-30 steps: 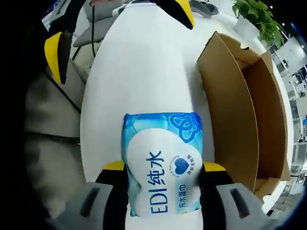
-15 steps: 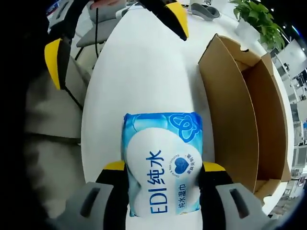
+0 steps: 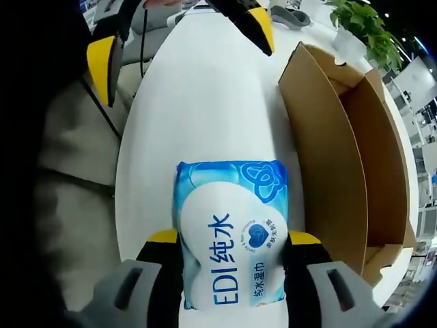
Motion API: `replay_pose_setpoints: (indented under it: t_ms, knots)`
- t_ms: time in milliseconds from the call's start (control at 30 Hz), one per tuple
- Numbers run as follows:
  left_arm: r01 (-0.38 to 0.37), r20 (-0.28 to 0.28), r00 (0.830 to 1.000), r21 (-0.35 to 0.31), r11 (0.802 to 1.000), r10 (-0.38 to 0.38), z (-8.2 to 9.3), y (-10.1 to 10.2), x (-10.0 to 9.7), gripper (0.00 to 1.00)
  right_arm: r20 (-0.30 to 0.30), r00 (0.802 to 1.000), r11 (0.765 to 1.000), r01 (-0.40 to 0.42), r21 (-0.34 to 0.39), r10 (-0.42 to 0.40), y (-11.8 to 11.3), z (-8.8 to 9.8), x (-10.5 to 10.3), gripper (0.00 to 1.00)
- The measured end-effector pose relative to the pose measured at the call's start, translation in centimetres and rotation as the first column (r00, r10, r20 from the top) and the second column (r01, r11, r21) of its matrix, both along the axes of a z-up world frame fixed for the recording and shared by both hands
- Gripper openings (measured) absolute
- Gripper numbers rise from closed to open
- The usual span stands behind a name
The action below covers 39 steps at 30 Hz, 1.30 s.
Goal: Operate the shoe box by opening the lid, removing the specified soft item, and placing it in the target area until the item is outside and the box remains undamaged.
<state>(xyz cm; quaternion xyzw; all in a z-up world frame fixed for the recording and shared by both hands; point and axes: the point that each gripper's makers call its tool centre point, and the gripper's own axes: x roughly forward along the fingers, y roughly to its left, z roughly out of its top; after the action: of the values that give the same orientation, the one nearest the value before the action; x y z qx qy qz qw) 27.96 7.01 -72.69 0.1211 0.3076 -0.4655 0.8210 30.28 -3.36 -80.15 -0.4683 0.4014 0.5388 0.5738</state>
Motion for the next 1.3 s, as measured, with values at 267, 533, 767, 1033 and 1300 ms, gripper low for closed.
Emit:
replay_pose_setpoints:
  t_ms: [267, 533, 767, 1033, 1300]
  knots:
    - [-0.002, 0.003, 1.000, 0.020, 1.000, 0.002, -0.4, 0.2, 0.3, 0.80, 0.000, 1.000, 1.000, -0.025, 0.001, 0.025, -0.8, 0.0, 0.1, 0.56]
    - [-0.015, 0.000, 1.000, 0.034, 0.999, 0.015, -0.4, 0.8, 0.6, 0.81, 0.001, 0.999, 0.999, -0.032, -0.002, 0.032, -1.6, 0.0, 0.2, 0.56]
    - [-0.025, 0.002, 1.000, 0.036, 0.999, 0.025, -0.3, 1.0, 0.7, 0.82, 0.002, 0.999, 0.999, -0.051, -0.006, 0.051, -2.7, -0.1, 0.3, 0.56]
    - [-0.039, -0.010, 0.999, 0.033, 0.999, 0.040, -0.7, 1.3, 0.6, 0.85, 0.007, 0.999, 0.999, -0.031, -0.006, 0.031, -3.1, -0.1, 0.4, 0.56]
    - [-0.038, -0.015, 0.999, 0.030, 0.999, 0.039, -0.9, 1.1, 0.4, 0.84, 0.006, 1.000, 1.000, -0.014, -0.006, 0.014, -4.1, -0.1, 0.5, 0.56]
